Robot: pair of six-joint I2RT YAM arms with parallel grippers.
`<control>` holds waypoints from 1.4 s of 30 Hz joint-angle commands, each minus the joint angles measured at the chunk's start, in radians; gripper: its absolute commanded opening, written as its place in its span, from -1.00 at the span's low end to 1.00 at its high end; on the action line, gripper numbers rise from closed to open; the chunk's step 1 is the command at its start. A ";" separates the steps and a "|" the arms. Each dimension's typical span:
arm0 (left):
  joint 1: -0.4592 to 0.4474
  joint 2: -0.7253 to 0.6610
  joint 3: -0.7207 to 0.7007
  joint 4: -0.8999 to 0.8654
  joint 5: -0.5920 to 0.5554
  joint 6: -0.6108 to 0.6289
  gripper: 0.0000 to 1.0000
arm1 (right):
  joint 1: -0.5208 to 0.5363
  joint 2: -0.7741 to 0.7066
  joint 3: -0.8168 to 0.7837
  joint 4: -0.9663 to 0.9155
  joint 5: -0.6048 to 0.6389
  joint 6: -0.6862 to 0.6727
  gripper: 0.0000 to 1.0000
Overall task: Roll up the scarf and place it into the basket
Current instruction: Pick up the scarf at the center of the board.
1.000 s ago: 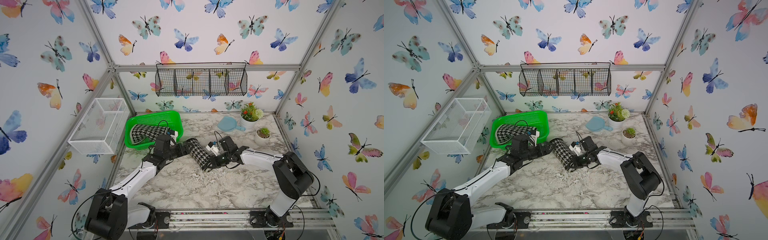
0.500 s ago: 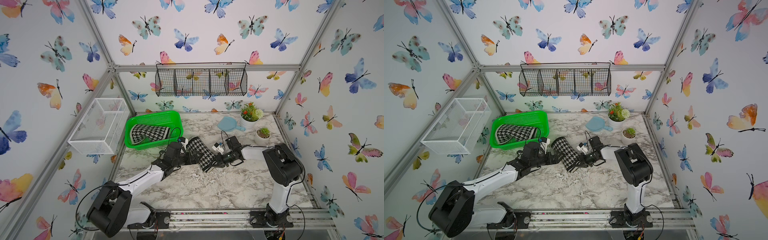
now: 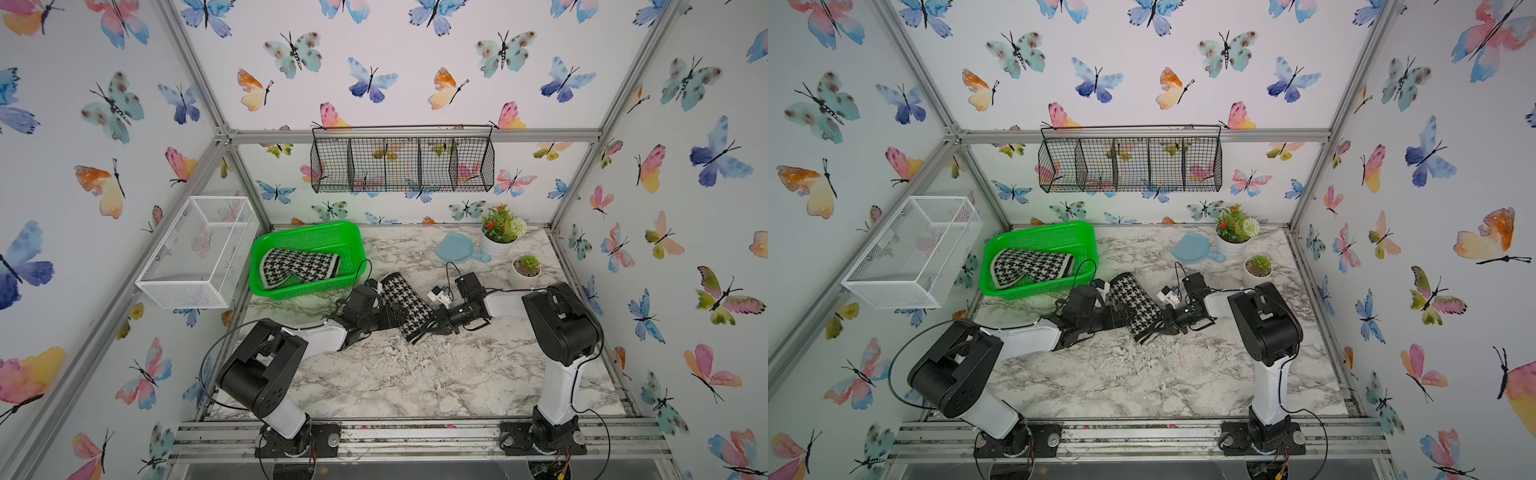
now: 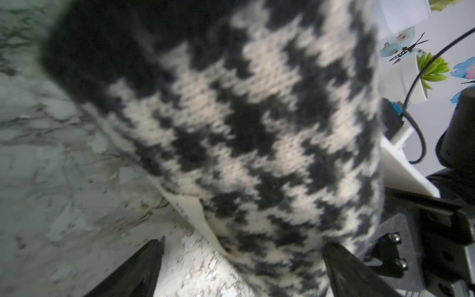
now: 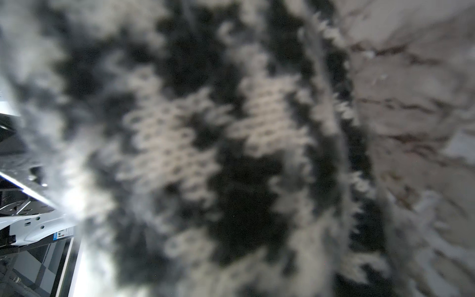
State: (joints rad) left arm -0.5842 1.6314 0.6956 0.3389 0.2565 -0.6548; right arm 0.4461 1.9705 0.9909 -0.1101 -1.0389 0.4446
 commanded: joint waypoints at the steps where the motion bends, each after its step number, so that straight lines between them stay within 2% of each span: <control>1: -0.018 0.034 -0.002 0.127 0.048 -0.038 0.97 | -0.009 0.046 0.016 -0.033 0.048 -0.017 -0.93; 5: -0.020 0.082 -0.030 0.264 0.099 -0.081 0.97 | -0.012 0.069 0.023 -0.038 0.045 -0.022 -0.93; 10: -0.022 0.190 0.014 0.292 0.111 -0.104 0.97 | -0.012 0.097 0.022 -0.023 0.027 -0.022 -0.92; 17: -0.023 0.283 0.022 0.437 0.132 -0.131 0.97 | -0.013 0.109 0.030 -0.025 0.017 -0.028 -0.92; 19: -0.025 0.294 0.033 0.465 0.163 -0.134 0.57 | -0.014 0.107 0.036 -0.038 0.022 -0.039 -0.92; 22: -0.023 0.284 0.035 0.486 0.186 -0.138 -0.32 | -0.013 0.106 0.053 -0.074 0.039 -0.062 -0.92; 23: -0.023 0.269 0.039 0.473 0.187 -0.134 -0.71 | -0.014 0.100 0.061 -0.089 0.054 -0.069 -0.92; 24: -0.023 0.249 0.042 0.456 0.182 -0.123 -0.91 | -0.015 0.088 0.067 -0.102 0.067 -0.077 -0.88; 25: -0.023 0.227 0.048 0.431 0.171 -0.110 -1.00 | -0.016 0.072 0.075 -0.114 0.081 -0.085 -0.70; 26: -0.020 0.200 0.062 0.389 0.159 -0.090 -1.00 | -0.018 0.042 0.087 -0.134 0.105 -0.098 -0.44; 27: -0.016 0.173 0.086 0.329 0.147 -0.068 -1.00 | -0.020 0.016 0.099 -0.156 0.129 -0.108 -0.03; 28: -0.012 0.148 0.108 0.279 0.134 -0.052 -1.00 | -0.022 -0.016 0.114 -0.186 0.166 -0.122 0.93; 31: 0.027 0.053 0.167 0.127 0.081 -0.006 -1.00 | -0.027 -0.152 0.163 -0.288 0.306 -0.158 0.96; 35: 0.156 -0.074 0.216 0.030 0.079 -0.003 -1.00 | -0.027 -0.346 0.161 -0.299 0.458 -0.145 0.96; 38: 0.285 -0.132 0.247 0.010 0.101 0.000 -1.00 | -0.027 -0.435 0.133 -0.259 0.497 -0.130 0.96; 42: 0.459 -0.137 0.316 -0.014 0.177 -0.032 -1.00 | -0.027 -0.483 0.120 -0.252 0.533 -0.129 0.96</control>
State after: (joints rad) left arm -0.2100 1.5043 0.9752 0.3779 0.3805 -0.6823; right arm 0.4221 1.4841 1.1358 -0.3431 -0.5911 0.3214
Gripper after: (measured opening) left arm 0.115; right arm 0.983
